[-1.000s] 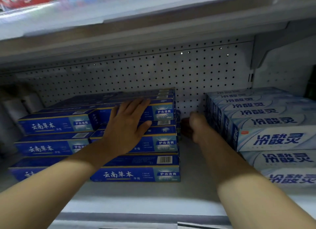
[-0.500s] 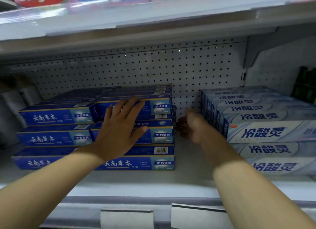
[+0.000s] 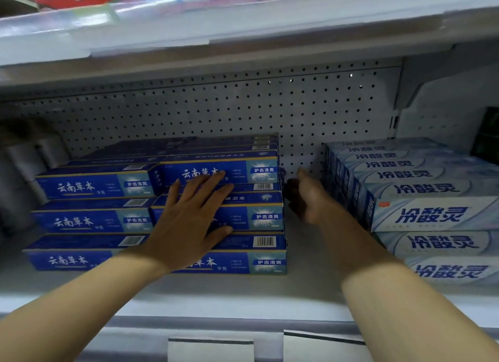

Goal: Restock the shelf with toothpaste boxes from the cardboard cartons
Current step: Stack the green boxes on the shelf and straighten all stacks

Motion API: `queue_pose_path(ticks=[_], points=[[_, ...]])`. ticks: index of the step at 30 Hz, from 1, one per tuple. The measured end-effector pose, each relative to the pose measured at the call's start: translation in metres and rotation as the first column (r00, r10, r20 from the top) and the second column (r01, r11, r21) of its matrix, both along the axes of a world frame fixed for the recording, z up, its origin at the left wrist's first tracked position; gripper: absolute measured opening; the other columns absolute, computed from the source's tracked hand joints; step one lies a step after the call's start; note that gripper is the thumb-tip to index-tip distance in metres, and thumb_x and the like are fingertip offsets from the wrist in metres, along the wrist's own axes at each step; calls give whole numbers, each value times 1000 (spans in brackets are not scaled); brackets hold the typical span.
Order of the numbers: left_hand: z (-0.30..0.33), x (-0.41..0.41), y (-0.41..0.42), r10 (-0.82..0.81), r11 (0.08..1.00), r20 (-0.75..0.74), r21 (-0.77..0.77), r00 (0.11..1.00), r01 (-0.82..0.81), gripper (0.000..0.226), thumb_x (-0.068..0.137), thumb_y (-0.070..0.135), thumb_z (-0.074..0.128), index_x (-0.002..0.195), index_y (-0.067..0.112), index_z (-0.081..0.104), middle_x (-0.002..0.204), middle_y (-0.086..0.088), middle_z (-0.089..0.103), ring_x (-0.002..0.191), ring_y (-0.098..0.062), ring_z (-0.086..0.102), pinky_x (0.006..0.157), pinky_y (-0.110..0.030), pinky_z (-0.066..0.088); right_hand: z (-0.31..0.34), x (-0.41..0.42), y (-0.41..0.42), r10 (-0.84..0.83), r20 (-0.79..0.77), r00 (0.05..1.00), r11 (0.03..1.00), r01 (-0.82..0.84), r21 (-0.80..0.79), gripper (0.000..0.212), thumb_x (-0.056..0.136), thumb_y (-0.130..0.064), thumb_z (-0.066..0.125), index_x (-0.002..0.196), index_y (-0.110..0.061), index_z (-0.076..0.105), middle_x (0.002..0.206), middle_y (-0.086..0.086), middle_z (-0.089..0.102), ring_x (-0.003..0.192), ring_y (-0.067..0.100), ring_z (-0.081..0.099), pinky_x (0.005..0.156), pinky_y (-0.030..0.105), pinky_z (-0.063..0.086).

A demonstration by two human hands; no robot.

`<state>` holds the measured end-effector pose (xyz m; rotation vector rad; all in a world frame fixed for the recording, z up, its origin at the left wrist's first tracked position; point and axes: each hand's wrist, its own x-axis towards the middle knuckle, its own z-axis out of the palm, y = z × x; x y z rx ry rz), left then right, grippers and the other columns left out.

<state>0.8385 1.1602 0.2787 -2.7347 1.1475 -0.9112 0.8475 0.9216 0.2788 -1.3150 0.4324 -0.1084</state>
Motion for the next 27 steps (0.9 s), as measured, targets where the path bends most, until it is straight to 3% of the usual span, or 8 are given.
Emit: queue_pose_path(ticks=[4,8,11,14,19,27], points=[[-1,0,-1,-9,1000,17,4,1000,9,67,84,57,36,138,18,41,148,-1,37,131,-22,30,100,-59,31,-3,1,-3,8,22,1000,999,-9,35,50,101,-45,27,125,-8,50,119,9,58,101,19,56,75,27,41],[-1,0,-1,-3,1000,18,8,1000,3,67,83,57,36,138,18,41,147,-1,38,130,-22,31,100,-59,32,-4,0,2,25,26,999,998,-26,49,56,100,-47,26,137,-7,42,131,12,54,111,20,53,91,31,40],[0,-1,-1,0,1000,19,10,1000,0,67,83,57,36,137,18,41,146,-1,39,129,-21,31,99,-60,33,-6,3,5,21,28,999,998,-23,62,53,99,-50,28,128,-11,50,120,11,54,106,20,54,102,35,37],[0,-1,-1,-5,1000,30,7,1000,5,67,84,58,35,137,18,41,147,-1,39,129,-22,31,99,-60,33,-7,3,2,-3,31,1000,993,-1,119,54,100,-47,27,134,-9,44,133,13,52,120,24,51,94,32,37],[11,2,0,20,995,52,-96,998,-15,67,92,61,19,141,19,35,151,-3,32,133,-27,31,104,-60,27,1,16,-8,-53,36,998,996,50,74,56,101,-44,26,147,-12,28,149,10,35,135,24,36,106,37,30],[18,19,1,25,995,-6,-100,1000,-25,70,94,63,9,146,21,28,155,-2,24,138,-22,20,106,-62,25,-2,39,0,-37,45,998,997,34,66,67,97,-56,24,145,-10,31,142,11,46,125,28,49,108,44,37]])
